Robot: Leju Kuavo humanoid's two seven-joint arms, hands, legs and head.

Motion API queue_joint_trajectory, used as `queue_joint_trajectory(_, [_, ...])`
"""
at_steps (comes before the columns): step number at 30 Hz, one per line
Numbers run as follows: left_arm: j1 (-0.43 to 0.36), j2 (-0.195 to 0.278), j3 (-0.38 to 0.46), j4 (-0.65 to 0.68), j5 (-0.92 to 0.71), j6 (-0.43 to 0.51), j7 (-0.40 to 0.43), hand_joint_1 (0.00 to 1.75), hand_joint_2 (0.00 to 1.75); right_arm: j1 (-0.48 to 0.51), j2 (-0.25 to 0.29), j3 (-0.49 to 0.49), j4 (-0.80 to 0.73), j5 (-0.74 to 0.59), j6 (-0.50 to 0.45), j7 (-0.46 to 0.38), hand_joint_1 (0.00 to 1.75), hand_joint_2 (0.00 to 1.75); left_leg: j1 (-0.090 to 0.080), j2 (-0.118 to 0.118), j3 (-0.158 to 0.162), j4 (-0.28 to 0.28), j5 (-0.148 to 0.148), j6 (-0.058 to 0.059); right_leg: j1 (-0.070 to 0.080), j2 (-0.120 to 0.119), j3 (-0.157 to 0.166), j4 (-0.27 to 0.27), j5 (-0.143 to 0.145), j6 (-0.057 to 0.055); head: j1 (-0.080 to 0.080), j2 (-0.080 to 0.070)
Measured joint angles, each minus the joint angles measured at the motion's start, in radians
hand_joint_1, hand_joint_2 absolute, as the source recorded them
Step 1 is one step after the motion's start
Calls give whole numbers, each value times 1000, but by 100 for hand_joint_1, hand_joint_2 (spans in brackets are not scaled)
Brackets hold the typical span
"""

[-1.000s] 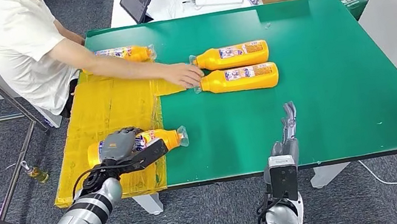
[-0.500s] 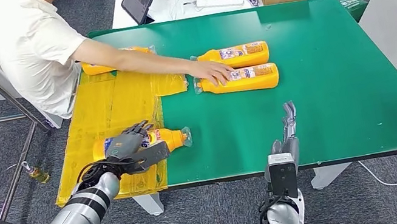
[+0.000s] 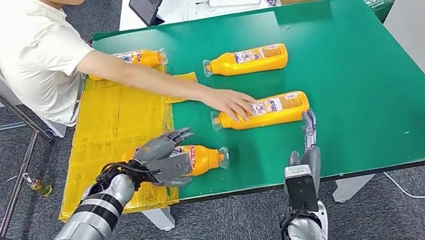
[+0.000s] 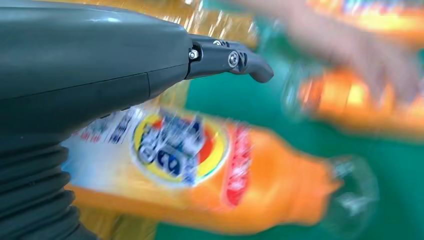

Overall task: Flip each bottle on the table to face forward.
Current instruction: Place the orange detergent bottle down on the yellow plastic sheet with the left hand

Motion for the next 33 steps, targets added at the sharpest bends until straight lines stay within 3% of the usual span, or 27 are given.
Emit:
queue_joint_trajectory(2, [9,-3,0,-29,36,47,-19,0,175,0,-1,0,2,6,0,0,0,0,0,0,0,0,0,0,0,0,0,0,0,0,0,0])
queue_joint_trajectory(8, [133,-63,33,-213,258,458,-92,0,175,4,4,-8,4,62,0,0,0,0,0,0,-1,0,-1,0,0,0,-1,0,0,0,0,0])
queue_joint_trajectory(13, [258,-95,24,-413,360,658,-124,0,175,18,19,-39,4,126,0,0,0,0,0,0,-2,0,-1,0,0,0,-3,0,0,0,0,0])
queue_joint_trajectory(17, [308,-101,6,-500,382,692,-127,0,175,24,27,-60,3,157,0,0,0,175,0,0,-2,0,-1,0,0,0,-3,0,0,0,0,0])
queue_joint_trajectory(21, [358,-100,-19,-579,470,678,-106,0,175,24,25,-88,17,305,0,0,0,175,0,0,-2,0,-1,0,0,0,-3,0,0,0,0,0])
queue_joint_trajectory(27, [509,-91,-67,-757,640,681,-56,0,175,25,4,-264,42,821,-1,0,0,175,-1,0,-4,0,-2,1,-1,0,-3,-1,-1,1,0,0])
queue_joint_trajectory(33, [603,-78,-100,-856,654,710,-63,0,175,3,-51,-420,84,1000,-1,73,0,175,-1,0,-5,0,-2,1,-1,0,-4,-1,-1,1,0,0])
